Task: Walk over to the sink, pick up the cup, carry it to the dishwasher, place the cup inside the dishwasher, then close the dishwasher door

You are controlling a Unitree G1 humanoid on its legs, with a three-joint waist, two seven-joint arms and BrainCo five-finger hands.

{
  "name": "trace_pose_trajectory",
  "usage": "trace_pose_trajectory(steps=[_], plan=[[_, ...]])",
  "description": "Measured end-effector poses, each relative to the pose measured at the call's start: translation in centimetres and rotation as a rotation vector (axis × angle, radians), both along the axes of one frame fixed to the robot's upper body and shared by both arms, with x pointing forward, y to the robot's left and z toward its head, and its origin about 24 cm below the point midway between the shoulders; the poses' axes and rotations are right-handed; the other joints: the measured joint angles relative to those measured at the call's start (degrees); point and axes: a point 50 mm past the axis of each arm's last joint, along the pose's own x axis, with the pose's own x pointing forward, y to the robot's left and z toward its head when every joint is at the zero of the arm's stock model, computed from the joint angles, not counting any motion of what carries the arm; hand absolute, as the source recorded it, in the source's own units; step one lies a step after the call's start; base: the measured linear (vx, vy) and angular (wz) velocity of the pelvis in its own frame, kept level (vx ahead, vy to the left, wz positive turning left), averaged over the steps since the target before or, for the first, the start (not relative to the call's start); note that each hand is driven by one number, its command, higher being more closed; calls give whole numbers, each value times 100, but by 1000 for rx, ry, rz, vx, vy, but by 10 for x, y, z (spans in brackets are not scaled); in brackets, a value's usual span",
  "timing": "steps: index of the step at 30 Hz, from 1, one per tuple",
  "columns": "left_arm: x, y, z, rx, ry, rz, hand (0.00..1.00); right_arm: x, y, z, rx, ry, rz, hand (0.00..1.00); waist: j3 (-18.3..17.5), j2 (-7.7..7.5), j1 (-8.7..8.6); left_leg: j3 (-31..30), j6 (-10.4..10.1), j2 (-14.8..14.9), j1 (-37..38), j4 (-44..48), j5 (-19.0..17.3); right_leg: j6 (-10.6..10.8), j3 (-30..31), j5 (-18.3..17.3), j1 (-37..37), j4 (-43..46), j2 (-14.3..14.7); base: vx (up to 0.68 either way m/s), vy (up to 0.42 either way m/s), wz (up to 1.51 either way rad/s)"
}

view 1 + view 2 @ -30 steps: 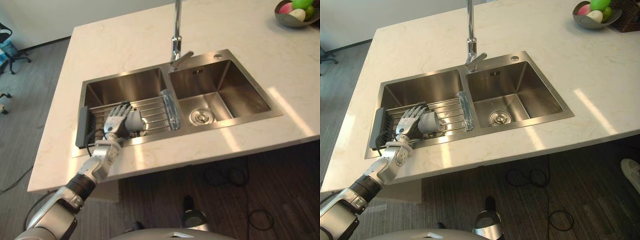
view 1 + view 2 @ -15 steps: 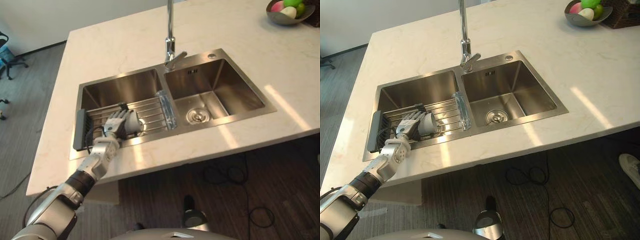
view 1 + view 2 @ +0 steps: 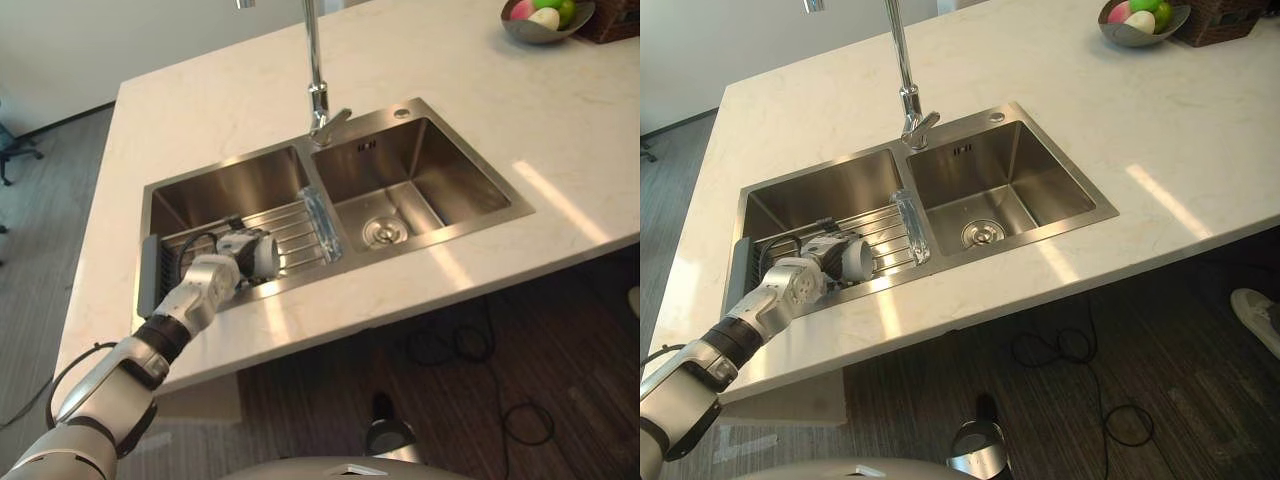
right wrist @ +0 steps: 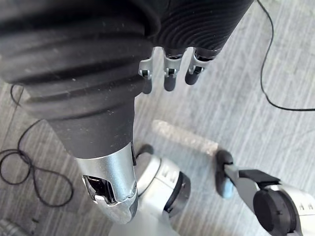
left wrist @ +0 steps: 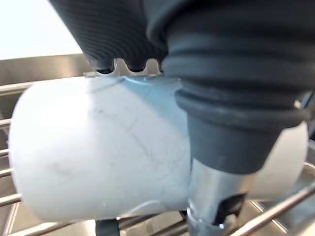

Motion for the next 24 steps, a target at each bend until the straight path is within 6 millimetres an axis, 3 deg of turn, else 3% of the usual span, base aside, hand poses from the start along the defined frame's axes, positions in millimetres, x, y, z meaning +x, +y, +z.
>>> trace_pose_trajectory(steps=[2, 3, 14, 20, 24], plan=[[1, -2, 0, -2, 28, -7, 0, 4, -1, 1, -6, -16, 7, 0, 11, 18, -54, 14, 3, 0, 28, 6, -31, 15, 9, -20, 28, 0, 0, 0, 0, 0], [0, -3, 0, 1, 33, -12, 100, 5, -1, 1, -10, -22, 10, 0, 19, 35, -66, 15, 1, 3, 33, 9, -52, 19, 11, -27, 44, 0, 0, 0, 0, 0], [1, -13, 5, -34, -51, -123, 100, 9, -3, 2, -35, -49, 34, 0, 76, 155, -55, 8, -11, 10, 26, 16, -110, 34, -2, -83, 49, 0, 6, 10, 3, 1], [-7, -15, 5, -152, -290, -183, 100, 16, -3, 2, -40, -67, 80, 0, 211, 228, -48, -10, 0, -2, 13, 14, -108, 22, -26, -92, 53, 3, 4, 32, 6, 1], [-12, 1, 9, -244, -473, -120, 100, 20, -1, 1, -36, -65, 120, 0, 267, 241, -28, -51, 23, -1, -3, 15, -88, 21, -69, -104, 58, 39, 11, 41, -2, 4]])
